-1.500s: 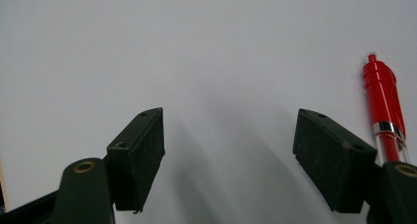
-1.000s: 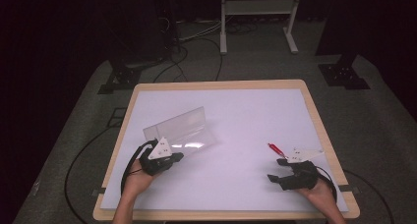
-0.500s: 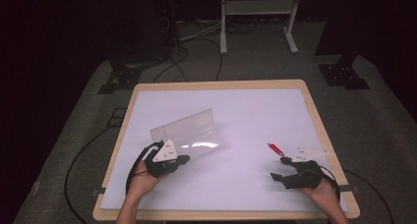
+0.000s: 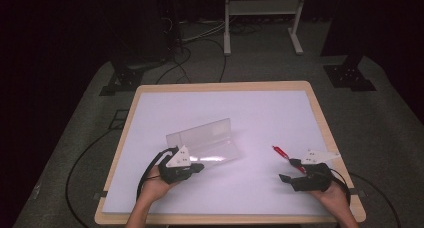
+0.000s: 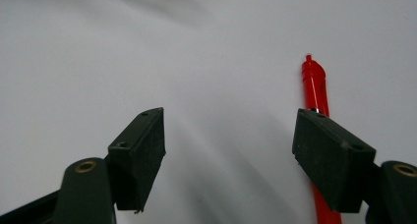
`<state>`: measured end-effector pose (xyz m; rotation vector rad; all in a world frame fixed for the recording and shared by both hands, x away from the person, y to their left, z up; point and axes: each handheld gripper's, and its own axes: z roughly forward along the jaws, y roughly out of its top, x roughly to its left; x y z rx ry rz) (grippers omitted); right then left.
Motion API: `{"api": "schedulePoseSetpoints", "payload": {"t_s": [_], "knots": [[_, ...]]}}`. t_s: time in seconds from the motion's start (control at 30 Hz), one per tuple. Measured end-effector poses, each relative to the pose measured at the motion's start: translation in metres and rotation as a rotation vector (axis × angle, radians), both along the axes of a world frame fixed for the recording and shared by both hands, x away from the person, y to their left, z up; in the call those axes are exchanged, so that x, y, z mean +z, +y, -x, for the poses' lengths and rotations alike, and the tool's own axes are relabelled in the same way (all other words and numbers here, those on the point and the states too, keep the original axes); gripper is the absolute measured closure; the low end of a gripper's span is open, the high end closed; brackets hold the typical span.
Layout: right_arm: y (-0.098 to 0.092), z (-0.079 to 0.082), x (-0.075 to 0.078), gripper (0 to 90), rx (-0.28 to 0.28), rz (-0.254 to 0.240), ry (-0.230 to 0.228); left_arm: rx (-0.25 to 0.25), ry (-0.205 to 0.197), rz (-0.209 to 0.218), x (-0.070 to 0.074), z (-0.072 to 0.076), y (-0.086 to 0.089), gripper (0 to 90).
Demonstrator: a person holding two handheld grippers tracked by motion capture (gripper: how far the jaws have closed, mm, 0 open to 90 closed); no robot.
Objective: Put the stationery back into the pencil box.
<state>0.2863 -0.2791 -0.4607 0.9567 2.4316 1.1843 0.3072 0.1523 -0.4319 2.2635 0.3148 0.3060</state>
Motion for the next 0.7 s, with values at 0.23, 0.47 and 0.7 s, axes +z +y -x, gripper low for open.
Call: {"api": "schedulePoseSetpoints", "payload": {"t_s": [0.23,0.47,0.7], "knots": [[-0.002,-0.002,0.001,27.3,-0.017,0.003,-0.004,-0.027,0.001,-0.002,-0.002,0.002,-0.007,89.1],[-0.007,-0.005,0.001,27.5,-0.047,-0.004,-0.005,-0.053,0.008,0.008,-0.003,0.002,-0.015,89.1],[-0.012,-0.008,0.000,27.7,-0.070,0.000,-0.006,-0.081,0.015,0.010,-0.005,0.003,-0.021,89.1]]}}
